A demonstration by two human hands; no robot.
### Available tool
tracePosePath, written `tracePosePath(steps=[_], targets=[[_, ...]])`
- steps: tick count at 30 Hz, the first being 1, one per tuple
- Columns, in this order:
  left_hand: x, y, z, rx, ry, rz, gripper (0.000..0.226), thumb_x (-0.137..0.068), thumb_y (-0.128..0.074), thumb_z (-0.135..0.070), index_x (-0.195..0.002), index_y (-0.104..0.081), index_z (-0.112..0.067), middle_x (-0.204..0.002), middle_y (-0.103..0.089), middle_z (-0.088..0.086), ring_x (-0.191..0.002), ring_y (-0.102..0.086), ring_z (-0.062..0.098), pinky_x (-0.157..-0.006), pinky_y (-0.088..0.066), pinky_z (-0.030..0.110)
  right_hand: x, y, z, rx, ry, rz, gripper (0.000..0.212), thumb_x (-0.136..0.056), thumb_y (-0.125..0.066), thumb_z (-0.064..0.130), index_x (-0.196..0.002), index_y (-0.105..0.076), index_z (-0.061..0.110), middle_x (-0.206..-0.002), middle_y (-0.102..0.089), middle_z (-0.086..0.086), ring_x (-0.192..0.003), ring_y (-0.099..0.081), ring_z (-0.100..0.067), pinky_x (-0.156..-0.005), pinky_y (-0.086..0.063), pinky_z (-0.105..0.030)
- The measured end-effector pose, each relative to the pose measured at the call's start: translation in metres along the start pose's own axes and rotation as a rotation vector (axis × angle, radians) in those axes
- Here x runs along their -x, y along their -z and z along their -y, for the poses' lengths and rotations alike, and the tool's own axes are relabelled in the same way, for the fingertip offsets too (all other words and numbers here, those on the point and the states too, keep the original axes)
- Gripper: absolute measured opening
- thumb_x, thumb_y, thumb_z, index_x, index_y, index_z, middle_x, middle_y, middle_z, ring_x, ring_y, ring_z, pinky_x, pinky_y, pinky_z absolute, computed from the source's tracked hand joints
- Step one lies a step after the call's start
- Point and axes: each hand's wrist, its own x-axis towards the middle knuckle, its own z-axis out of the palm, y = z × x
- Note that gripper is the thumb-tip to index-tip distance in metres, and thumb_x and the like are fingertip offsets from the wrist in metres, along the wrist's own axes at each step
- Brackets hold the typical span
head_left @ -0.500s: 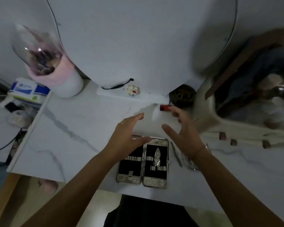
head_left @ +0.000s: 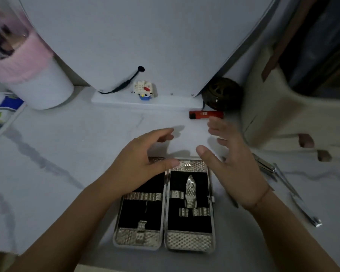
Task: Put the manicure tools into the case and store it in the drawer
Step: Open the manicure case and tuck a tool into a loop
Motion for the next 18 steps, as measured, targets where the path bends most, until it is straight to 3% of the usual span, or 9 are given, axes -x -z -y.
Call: tracePosePath(steps=[6, 10, 13, 15, 18], targets=[[0.014, -0.009, 0.003, 0.1, -0.058, -0.064, 0.057, -0.071, -0.068, -0.045, -0.126, -0.055, -0.032, -0.109, -0.067, -0.018, -0.105, -0.06, -0.007, -0.087, -0.042, 0.004, 0.035, 0.003, 0.001, 0.181, 0.102, -0.113, 0.05, -0.08, -0.062, 0.033, -0.126, -0.045, 0.023, -0.122, -0.05, 0.01, -0.107, -0.049, 0.001, -0.086, -0.038, -0.006], [0.023, -0.008, 0.007, 0.091, -0.05, -0.08, 0.047, -0.075, -0.069, -0.041, -0.12, -0.061, -0.029, -0.108, -0.068, -0.017, -0.1, -0.062, -0.007, -0.087, -0.043, 0.009, 0.065, 0.019, -0.009, 0.178, 0.055, -0.237, 0.034, -0.078, -0.066, 0.03, -0.11, -0.058, 0.02, -0.095, -0.062, 0.008, -0.084, -0.055, 0.003, -0.073, -0.039, 0.002], [0.031, -0.005, 0.015, 0.044, -0.045, -0.113, 0.03, -0.081, -0.067, -0.039, -0.11, -0.067, -0.031, -0.103, -0.069, -0.019, -0.095, -0.062, -0.009, -0.081, -0.042, 0.011, 0.077, 0.03, -0.018, 0.212, 0.022, -0.277, 0.02, -0.077, -0.07, 0.021, -0.095, -0.064, 0.019, -0.084, -0.064, 0.001, -0.074, -0.055, -0.004, -0.067, -0.043, -0.006], [0.035, -0.004, 0.018, 0.055, -0.037, -0.142, 0.019, -0.086, -0.064, -0.037, -0.103, -0.07, -0.032, -0.098, -0.07, -0.018, -0.091, -0.063, -0.007, -0.077, -0.042, 0.011, 0.079, 0.032, -0.021, 0.269, -0.016, -0.258, 0.013, -0.077, -0.07, 0.021, -0.089, -0.066, 0.019, -0.08, -0.064, -0.002, -0.069, -0.054, -0.009, -0.067, -0.047, -0.02], [0.035, -0.003, 0.021, 0.088, -0.006, -0.195, 0.019, -0.09, -0.059, -0.038, -0.098, -0.073, -0.028, -0.094, -0.072, -0.012, -0.089, -0.066, 0.002, -0.081, -0.047, 0.021, 0.075, 0.028, -0.023, 0.363, -0.064, -0.238, 0.005, -0.076, -0.07, 0.025, -0.078, -0.069, 0.021, -0.069, -0.061, 0.003, -0.063, -0.052, -0.008, -0.061, -0.042, -0.021]])
